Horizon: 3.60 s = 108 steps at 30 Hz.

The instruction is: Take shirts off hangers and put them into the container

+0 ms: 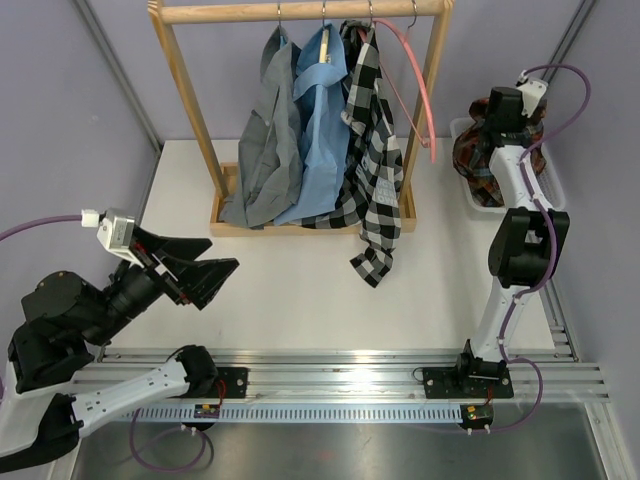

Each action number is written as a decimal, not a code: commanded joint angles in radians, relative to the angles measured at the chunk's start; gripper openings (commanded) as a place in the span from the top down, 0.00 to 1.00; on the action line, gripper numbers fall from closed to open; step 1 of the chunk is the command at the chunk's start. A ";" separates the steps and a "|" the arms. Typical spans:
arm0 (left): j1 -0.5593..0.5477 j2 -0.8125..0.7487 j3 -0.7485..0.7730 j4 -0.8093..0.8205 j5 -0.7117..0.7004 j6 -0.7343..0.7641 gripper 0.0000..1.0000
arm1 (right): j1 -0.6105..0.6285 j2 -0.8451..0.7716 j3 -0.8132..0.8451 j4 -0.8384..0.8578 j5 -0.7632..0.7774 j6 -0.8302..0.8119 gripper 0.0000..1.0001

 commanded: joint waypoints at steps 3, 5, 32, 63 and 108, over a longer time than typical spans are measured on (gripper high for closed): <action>-0.004 -0.027 -0.015 0.048 -0.031 -0.015 0.01 | -0.056 0.094 0.209 -0.082 0.048 0.091 1.00; -0.003 -0.022 -0.015 0.047 -0.036 -0.012 0.01 | -0.075 0.136 0.263 -0.167 0.031 0.115 1.00; -0.004 -0.032 -0.049 0.064 -0.057 -0.029 0.01 | -0.102 0.475 0.526 -0.556 -0.285 0.178 0.50; -0.004 -0.091 -0.029 0.071 -0.014 0.014 0.01 | 0.060 -1.078 -0.271 -0.453 -0.702 0.151 0.01; -0.004 0.007 -0.070 0.131 0.067 -0.026 0.01 | 0.589 -0.738 -0.154 -0.659 -1.098 0.045 0.01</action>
